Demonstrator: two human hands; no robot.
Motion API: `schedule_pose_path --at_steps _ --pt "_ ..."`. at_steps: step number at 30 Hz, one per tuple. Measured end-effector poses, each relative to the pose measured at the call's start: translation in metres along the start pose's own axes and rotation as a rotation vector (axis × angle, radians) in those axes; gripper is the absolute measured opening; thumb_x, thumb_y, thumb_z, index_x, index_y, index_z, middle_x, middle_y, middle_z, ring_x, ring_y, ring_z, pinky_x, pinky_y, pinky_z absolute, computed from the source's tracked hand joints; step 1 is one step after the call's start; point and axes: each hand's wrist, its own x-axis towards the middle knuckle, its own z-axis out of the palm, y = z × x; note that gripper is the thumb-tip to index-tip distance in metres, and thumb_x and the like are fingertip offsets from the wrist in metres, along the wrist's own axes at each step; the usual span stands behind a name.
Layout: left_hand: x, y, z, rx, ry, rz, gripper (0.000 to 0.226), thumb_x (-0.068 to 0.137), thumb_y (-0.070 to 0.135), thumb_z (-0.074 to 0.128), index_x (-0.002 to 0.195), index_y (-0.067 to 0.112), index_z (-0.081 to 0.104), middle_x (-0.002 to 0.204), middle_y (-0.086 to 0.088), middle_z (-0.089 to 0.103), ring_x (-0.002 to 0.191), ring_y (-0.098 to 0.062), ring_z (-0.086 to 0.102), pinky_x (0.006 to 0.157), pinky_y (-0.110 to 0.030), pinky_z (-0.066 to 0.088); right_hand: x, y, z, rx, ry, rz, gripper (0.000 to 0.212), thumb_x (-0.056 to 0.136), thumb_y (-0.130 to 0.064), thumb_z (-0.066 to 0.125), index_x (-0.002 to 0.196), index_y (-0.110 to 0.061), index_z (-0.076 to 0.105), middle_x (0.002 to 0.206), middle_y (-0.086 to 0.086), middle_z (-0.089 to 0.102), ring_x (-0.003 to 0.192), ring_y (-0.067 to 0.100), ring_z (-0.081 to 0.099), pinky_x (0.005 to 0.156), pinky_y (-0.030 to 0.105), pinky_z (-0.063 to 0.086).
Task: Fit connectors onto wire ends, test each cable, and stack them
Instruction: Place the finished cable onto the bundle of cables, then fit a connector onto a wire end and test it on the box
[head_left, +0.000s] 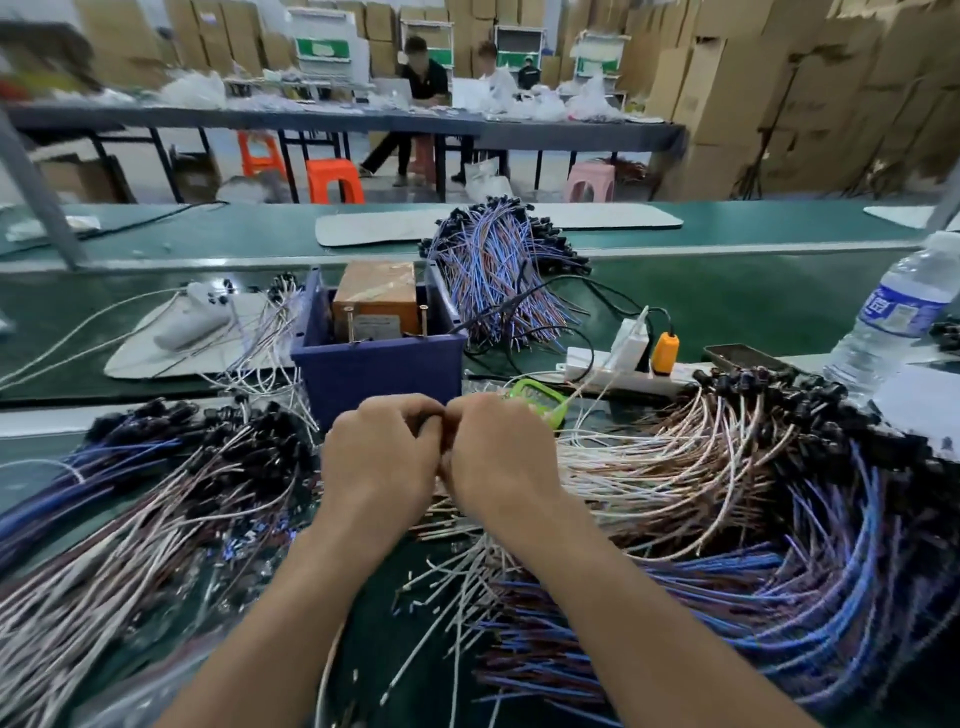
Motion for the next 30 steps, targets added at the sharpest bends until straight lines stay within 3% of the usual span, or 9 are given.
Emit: schedule_pose_path --at_steps 4,9,15,20,23,25,30 --pt "0.003 -0.028 -0.036 0.109 0.038 -0.001 0.017 0.088 0.032 0.072 0.098 0.043 0.079 0.085 0.014 0.078 0.080 -0.015 0.072 0.076 -0.035 0.059 -0.001 -0.027 0.010 0.172 0.001 -0.076 0.011 0.084 -0.025 0.062 0.084 -0.025 0.073 0.077 0.002 0.072 0.075 0.029 0.065 0.061 0.031 0.044" --pt "-0.001 -0.071 -0.081 0.385 0.209 -0.124 0.010 0.086 0.043 0.074 0.094 0.047 0.078 0.087 0.013 0.078 0.083 -0.020 0.072 0.065 -0.028 0.043 0.000 -0.076 0.039 0.196 -0.213 -0.178 0.018 0.088 -0.018 0.063 0.098 -0.026 0.076 0.090 0.004 0.075 0.085 0.030 0.068 0.073 0.036 0.056" --pt "-0.009 -0.128 -0.109 0.352 0.437 -0.193 0.017 0.085 0.019 0.076 0.097 0.030 0.083 0.088 -0.006 0.080 0.082 -0.032 0.070 0.076 -0.038 0.054 0.000 -0.126 0.068 0.233 -0.349 -0.277 0.044 0.078 0.001 0.053 0.104 -0.028 0.074 0.088 0.003 0.074 0.081 0.026 0.068 0.067 0.029 0.048" --pt "-0.008 -0.148 -0.105 0.345 0.541 -0.159 0.023 0.080 0.008 0.079 0.100 0.017 0.082 0.085 -0.011 0.078 0.079 -0.030 0.068 0.078 -0.038 0.051 0.023 -0.154 0.078 0.281 -0.306 -0.236 0.056 0.078 0.007 0.045 0.113 -0.027 0.074 0.105 0.007 0.073 0.097 0.029 0.066 0.086 0.039 0.056" --pt "-0.006 -0.152 -0.102 0.299 0.566 -0.142 0.027 0.082 0.007 0.077 0.107 0.016 0.080 0.092 -0.008 0.078 0.083 -0.028 0.067 0.073 -0.030 0.041 0.038 -0.173 0.083 0.266 -0.317 -0.284 0.046 0.080 0.004 0.048 0.105 -0.024 0.074 0.099 0.008 0.069 0.095 0.031 0.063 0.081 0.038 0.054" --pt "-0.006 -0.152 -0.101 0.260 0.581 -0.166 0.031 0.081 0.006 0.077 0.110 0.015 0.080 0.095 -0.010 0.078 0.086 -0.032 0.068 0.073 -0.031 0.041 0.048 -0.188 0.088 0.212 -0.335 -0.342 0.031 0.081 -0.001 0.053 0.095 -0.022 0.071 0.093 0.007 0.069 0.092 0.032 0.062 0.074 0.037 0.048" --pt "-0.003 -0.156 -0.105 0.152 0.565 -0.321 0.057 0.080 -0.003 0.072 0.133 0.017 0.069 0.116 -0.015 0.071 0.109 -0.034 0.061 0.093 -0.043 0.050 0.071 -0.211 0.100 -0.084 -0.337 -0.411 0.020 0.090 -0.012 0.059 0.107 -0.019 0.067 0.110 0.007 0.071 0.108 0.031 0.064 0.079 0.036 0.039"
